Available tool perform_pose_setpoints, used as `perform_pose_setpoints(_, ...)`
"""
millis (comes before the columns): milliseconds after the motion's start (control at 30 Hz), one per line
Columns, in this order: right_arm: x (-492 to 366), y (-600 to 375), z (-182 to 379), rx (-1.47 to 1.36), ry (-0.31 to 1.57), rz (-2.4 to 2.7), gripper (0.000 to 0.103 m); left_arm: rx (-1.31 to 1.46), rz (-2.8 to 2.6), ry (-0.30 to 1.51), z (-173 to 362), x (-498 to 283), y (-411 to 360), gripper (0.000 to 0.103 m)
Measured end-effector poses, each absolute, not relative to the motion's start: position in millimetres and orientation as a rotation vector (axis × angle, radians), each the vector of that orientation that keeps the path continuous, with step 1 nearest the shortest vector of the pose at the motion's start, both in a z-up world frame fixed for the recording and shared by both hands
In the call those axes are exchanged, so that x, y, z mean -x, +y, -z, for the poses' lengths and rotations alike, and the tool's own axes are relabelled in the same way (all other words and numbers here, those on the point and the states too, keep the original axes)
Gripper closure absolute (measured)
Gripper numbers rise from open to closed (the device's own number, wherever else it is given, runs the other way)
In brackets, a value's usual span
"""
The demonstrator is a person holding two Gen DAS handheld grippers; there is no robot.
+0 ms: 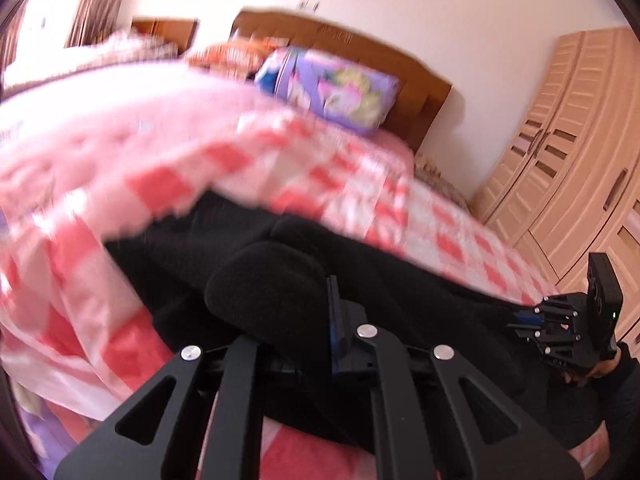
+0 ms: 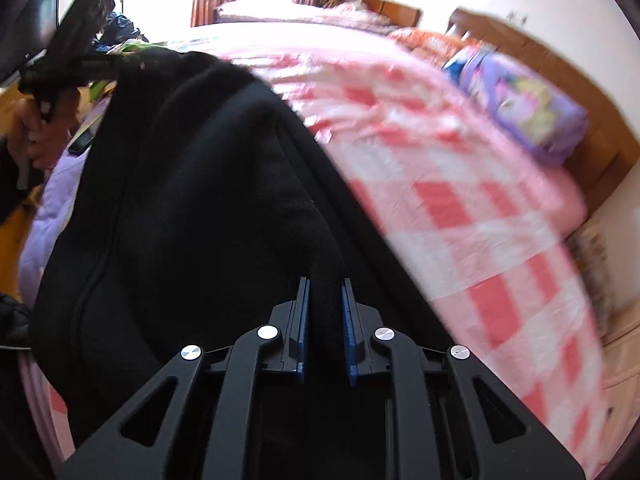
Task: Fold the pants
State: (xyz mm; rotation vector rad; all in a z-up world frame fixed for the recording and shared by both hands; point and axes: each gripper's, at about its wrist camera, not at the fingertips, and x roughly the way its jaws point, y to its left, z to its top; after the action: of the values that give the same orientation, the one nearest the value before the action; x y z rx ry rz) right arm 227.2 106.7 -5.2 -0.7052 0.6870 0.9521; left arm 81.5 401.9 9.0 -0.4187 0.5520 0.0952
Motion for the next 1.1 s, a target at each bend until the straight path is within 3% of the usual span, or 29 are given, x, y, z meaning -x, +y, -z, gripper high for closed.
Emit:
perform_pose_setpoints(200, -239.5, 96.4, -32.2, 0.598, 0.585, -0.861, 0.085, 0.297, -0.153, 0.421, -50.5, -85.3, 390.3, 0.095)
perform_pose_setpoints(367, -280.4, 110.6, 12.1, 0.553, 0.828, -0.849, 0.082, 0.333, -0.240, 0.570, -12.6, -110.6, 401.7, 0.093)
perform_pose_setpoints(433, -284.0, 100.0, 10.3, 0.466, 0.819, -0.862, 0.078, 0.306, -0.282, 0.631, 7.5, -113.6, 404.5, 0.085)
perform_pose_setpoints(467, -287.8, 89.6, 5.2, 0.396, 0.823, -0.852, 0.063, 0.283, -0.306, 0.644, 13.0, -112.6, 404.8, 0.073)
perform_pose_setpoints(500, -290.5, 80.1, 0.4, 0.344, 0.825, -0.836, 0.034, 0.266, -0.317, 0.652, 17.6, -110.0, 406.9, 0.062)
perform_pose_setpoints(533, -292.5, 62.4, -8.3, 0.255, 0.807, -0.824, 0.022, 0.266, -0.318, 0.651, 18.9, -107.1, 409.4, 0.055)
perform_pose_setpoints(567, -291.5, 49.7, -15.0, 0.190, 0.777, -0.830, 0.010, 0.276, -0.322, 0.637, 18.4, -101.9, 413.8, 0.041)
perform_pose_setpoints(600, -288.9, 34.9, -21.8, 0.126, 0.738, -0.835, 0.010, 0.288, -0.326, 0.622, 17.9, -96.8, 418.3, 0.029)
perform_pose_setpoints(667, -284.5, 18.9, -27.6, 0.082, 0.726, -0.815, 0.010, 0.363, -0.285, 0.575, 14.6, -87.2, 431.2, 0.023)
perform_pose_setpoints(867, -247.0, 11.8, -29.0, 0.043, 0.686, -0.808, 0.010, 0.757, -0.085, 0.557, 29.0, -90.2, 484.2, 0.025)
perform_pose_setpoints(967, -223.7, 19.6, -23.3, 0.074, 0.647, -0.810, 0.010, 0.854, -0.048, 0.587, 40.0, -104.6, 497.0, 0.044)
perform_pose_setpoints(1033, -214.6, 21.5, -17.7, 0.102, 0.642, -0.807, 0.010, 0.937, 0.017, 0.565, 44.2, -109.7, 500.9, 0.069)
perform_pose_setpoints(1100, -214.2, 26.6, -13.5, 0.125, 0.660, -0.800, 0.010, 0.930, 0.011, 0.544, 37.3, -110.1, 496.0, 0.075)
